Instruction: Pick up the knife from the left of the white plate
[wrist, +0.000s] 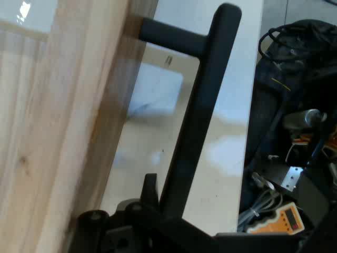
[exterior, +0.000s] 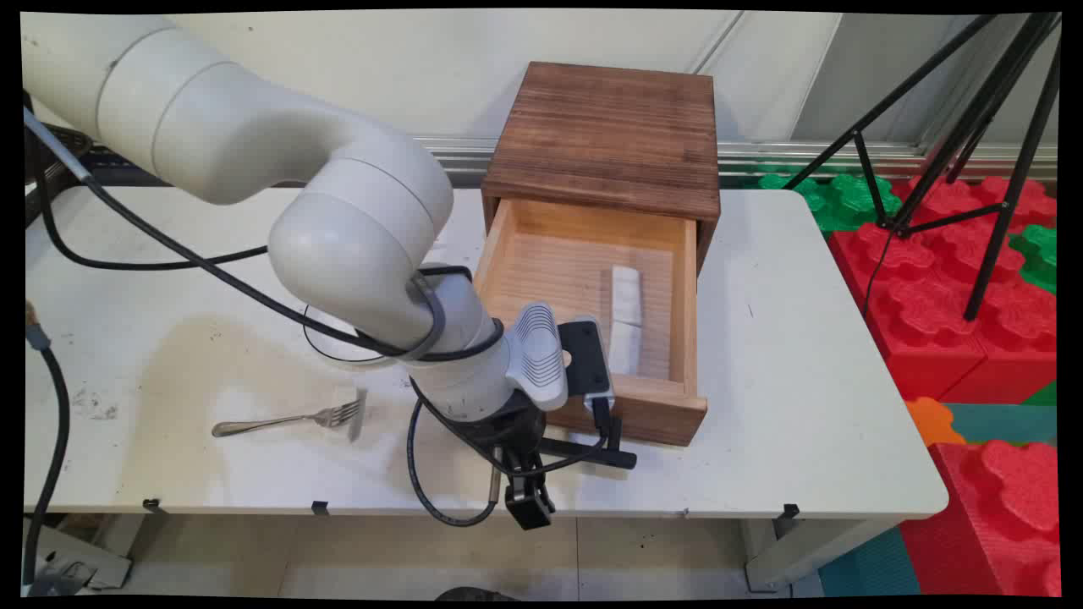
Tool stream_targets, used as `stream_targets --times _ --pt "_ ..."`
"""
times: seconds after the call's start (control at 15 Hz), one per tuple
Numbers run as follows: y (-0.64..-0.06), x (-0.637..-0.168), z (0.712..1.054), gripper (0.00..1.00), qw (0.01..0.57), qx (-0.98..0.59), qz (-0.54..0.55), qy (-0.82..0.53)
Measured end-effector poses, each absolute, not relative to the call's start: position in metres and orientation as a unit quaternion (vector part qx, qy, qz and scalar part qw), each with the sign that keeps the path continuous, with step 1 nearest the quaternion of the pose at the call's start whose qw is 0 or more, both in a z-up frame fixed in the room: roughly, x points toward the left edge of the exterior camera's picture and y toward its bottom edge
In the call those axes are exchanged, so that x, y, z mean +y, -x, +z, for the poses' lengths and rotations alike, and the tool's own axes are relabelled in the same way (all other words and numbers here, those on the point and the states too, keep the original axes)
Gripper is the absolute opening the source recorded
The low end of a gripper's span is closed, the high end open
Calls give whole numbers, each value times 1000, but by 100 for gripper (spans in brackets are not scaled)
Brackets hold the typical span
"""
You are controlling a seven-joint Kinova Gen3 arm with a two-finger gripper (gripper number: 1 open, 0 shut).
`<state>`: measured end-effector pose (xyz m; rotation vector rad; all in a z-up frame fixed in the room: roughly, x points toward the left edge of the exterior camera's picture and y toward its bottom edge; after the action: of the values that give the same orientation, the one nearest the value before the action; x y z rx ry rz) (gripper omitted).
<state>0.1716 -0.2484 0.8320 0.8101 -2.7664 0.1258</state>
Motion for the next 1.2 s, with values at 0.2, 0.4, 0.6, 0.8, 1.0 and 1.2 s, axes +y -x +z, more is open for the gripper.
stream_targets --times 0.2,0.4,0.6,0.8,1.0,1.2 --pt "-171 -249 834 100 133 -951 51 -273" --pt "-173 -249 837 100 138 -952 57 -268" --pt "-178 -243 843 100 142 -953 61 -262" --pt "-184 -237 852 100 147 -953 62 -257" --pt "-192 -231 865 100 153 -953 66 -251" --pt "-206 -227 884 100 163 -953 76 -244"
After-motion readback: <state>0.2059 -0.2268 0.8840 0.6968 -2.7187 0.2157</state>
